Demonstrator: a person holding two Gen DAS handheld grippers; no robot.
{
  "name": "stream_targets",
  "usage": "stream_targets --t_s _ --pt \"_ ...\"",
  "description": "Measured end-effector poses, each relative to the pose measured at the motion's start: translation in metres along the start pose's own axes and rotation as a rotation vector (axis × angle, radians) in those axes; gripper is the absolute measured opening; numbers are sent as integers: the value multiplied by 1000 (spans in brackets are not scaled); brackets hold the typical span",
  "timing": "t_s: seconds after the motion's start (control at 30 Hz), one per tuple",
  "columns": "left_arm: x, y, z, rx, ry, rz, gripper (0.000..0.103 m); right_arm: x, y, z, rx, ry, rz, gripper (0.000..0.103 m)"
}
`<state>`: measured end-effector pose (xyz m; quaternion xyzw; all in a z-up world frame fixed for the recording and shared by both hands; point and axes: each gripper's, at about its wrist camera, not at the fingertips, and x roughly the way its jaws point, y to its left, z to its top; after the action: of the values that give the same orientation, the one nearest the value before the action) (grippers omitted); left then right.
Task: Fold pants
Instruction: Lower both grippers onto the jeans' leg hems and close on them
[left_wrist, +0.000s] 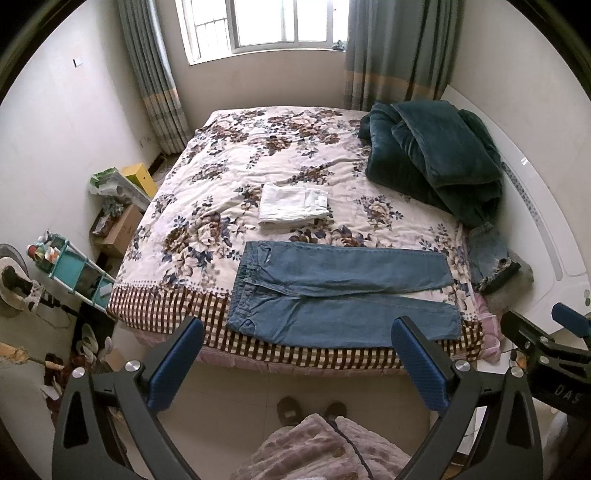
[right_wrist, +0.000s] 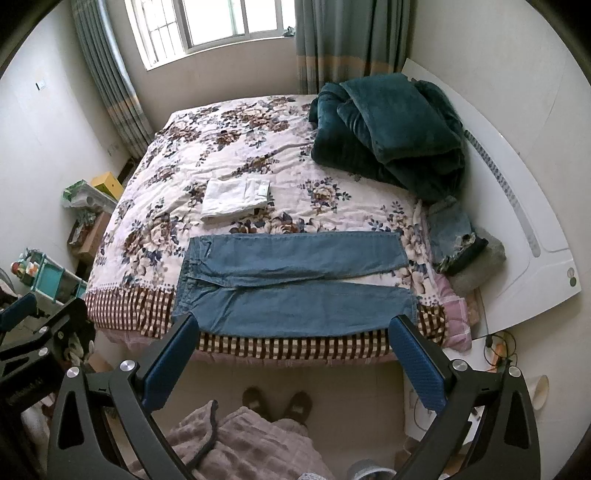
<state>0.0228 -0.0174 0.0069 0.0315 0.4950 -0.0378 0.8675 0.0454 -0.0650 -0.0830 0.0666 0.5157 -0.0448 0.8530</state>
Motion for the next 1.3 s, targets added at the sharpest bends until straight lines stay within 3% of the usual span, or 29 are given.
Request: stream_targets --t_s 0.33,0.57,0.83,1.3 --pt "22 -11 1 -31 10 9 103 15 1 -7 1 8 12 103" --pt "72 -21 13 -83 6 40 103 67 -24 11 39 11 2 103" --pt "170 -36 47 -48 73 76 103 177 -50 49 106 44 -61 103" --pt "390 -69 141 31 201 7 103 424 -97 146 253 185 -164 103"
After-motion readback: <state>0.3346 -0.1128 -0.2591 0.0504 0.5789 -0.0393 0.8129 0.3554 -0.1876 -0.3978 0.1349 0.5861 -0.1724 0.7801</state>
